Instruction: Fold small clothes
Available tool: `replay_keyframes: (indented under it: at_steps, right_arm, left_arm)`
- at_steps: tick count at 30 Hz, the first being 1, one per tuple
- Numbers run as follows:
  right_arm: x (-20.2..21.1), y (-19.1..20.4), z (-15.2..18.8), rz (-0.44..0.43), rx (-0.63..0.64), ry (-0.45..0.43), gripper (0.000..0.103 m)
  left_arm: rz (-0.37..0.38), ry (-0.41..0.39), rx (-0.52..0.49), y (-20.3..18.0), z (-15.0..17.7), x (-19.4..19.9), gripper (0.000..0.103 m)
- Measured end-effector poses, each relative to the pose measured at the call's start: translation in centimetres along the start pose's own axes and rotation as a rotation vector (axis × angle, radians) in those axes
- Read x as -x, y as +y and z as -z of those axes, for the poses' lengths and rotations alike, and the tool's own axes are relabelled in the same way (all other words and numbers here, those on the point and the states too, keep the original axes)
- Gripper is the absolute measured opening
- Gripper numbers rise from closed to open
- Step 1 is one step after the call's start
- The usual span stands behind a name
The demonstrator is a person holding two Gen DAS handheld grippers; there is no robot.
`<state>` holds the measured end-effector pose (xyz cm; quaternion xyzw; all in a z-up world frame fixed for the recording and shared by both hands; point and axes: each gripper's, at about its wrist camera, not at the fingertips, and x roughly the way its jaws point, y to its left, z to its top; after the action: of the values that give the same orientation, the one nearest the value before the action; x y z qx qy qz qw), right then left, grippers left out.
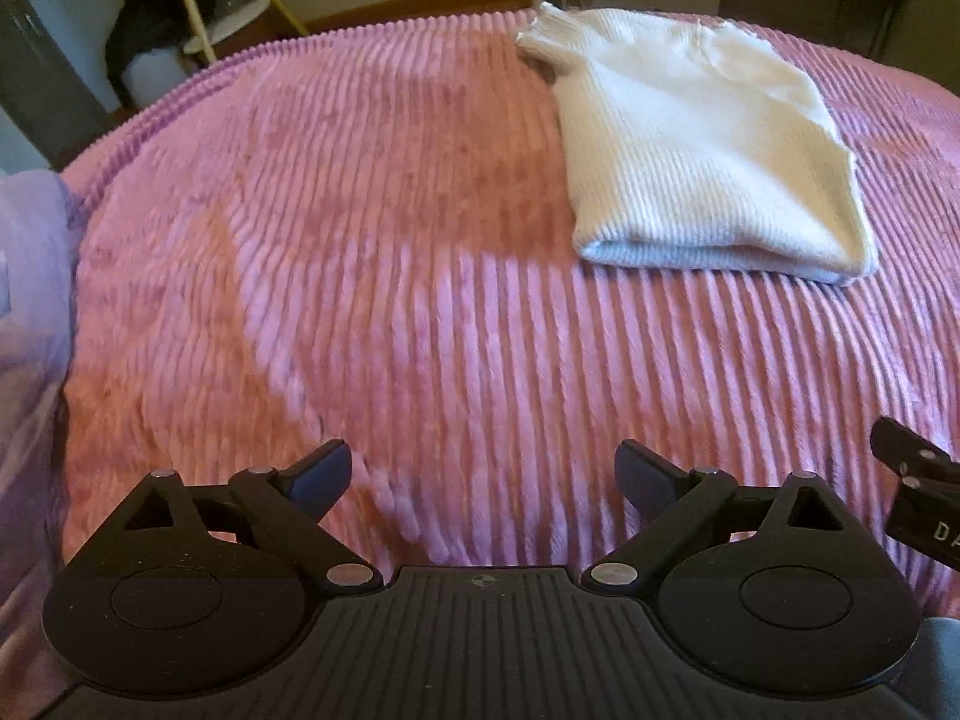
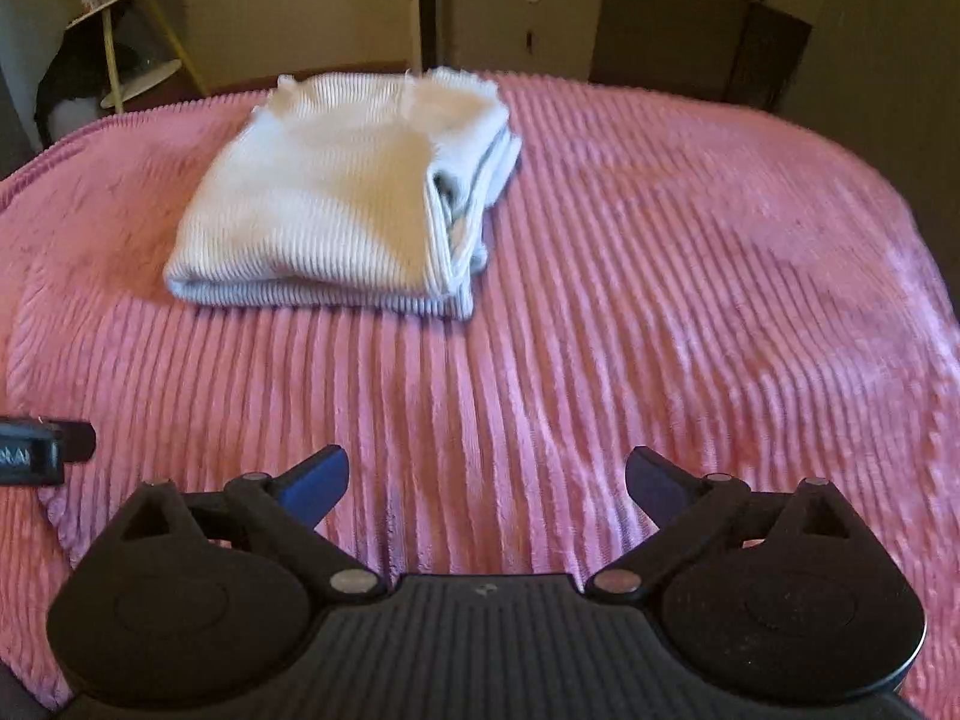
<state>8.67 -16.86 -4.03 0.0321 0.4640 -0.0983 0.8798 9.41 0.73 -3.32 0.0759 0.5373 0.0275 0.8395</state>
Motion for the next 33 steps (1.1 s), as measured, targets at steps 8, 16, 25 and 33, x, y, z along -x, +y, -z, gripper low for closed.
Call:
replay_keyframes:
  at_steps: [8,16,25,33]
  right_arm:
    - [3.7,1.0,-1.5,0.016,0.046,-0.062,0.099]
    - [4.1,1.1,-2.1,0.003,-0.002,-0.028,0.099]
    - [4.3,1.5,-2.7,-0.029,0.012,-0.024,0.099]
    - [4.3,1.6,-2.8,-0.037,0.005,-0.018,0.099]
  left_arm:
    - [0.017,-0.029,0.012,0.0,-0.3,2.3,0.1]
    - [0.029,-0.049,0.018,-0.2,-0.3,3.4,0.1]
    - [0.014,-0.044,0.023,-0.2,-0.4,3.2,0.1]
    - [0.016,-0.051,0.01,-0.3,-0.6,3.6,0.101]
